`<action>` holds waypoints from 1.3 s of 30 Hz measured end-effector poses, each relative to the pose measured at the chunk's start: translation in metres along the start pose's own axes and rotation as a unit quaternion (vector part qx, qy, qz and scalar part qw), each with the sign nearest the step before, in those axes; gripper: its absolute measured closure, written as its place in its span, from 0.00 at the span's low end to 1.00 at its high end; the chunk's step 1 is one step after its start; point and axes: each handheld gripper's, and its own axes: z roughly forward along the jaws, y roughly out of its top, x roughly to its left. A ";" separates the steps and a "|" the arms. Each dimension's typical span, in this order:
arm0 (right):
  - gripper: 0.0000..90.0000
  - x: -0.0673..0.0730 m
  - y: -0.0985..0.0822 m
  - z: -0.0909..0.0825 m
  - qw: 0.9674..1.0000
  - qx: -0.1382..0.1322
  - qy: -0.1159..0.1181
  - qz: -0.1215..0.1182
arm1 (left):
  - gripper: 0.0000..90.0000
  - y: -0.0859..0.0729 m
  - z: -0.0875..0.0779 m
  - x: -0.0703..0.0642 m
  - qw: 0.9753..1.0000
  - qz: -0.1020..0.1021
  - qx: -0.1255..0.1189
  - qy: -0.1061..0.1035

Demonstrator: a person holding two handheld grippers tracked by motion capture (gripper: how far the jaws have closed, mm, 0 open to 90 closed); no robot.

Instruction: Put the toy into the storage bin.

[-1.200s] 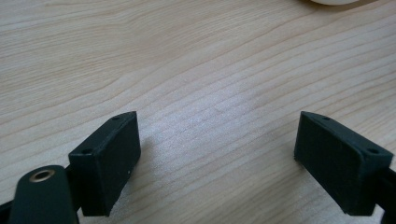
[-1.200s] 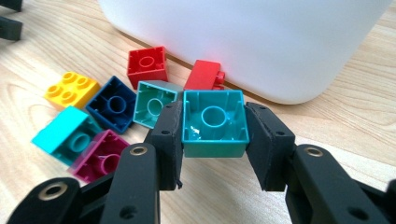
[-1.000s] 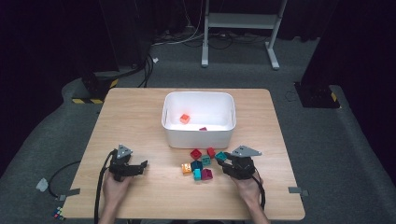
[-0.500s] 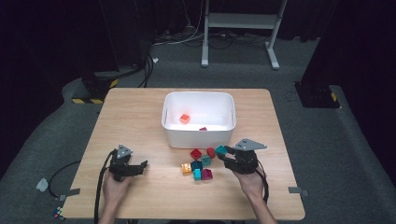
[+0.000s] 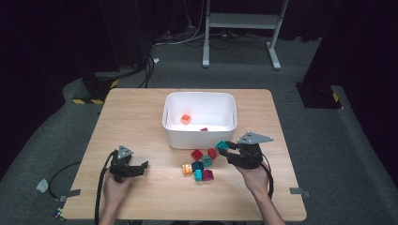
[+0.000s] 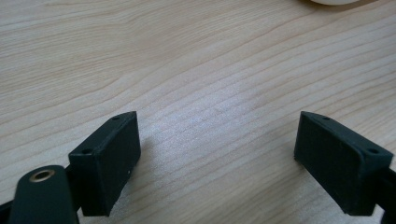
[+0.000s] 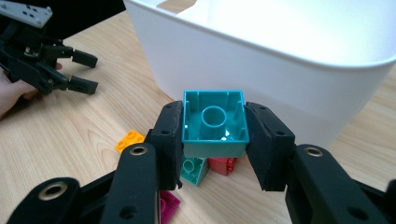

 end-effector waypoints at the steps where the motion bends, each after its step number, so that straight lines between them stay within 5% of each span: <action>1: 0.66 0.000 0.002 -0.002 1.000 -0.001 0.001 0.002 | 0.16 0.000 0.000 0.000 1.000 0.000 0.000 0.000; 23: 0.66 -0.003 0.048 -0.018 0.999 -0.034 0.007 -0.004 | 0.16 0.000 0.000 0.000 1.000 0.001 0.000 0.000; 39: 0.66 -0.007 0.071 -0.014 0.999 -0.037 0.002 -0.010 | 0.16 0.000 0.000 0.000 1.000 0.000 0.000 0.000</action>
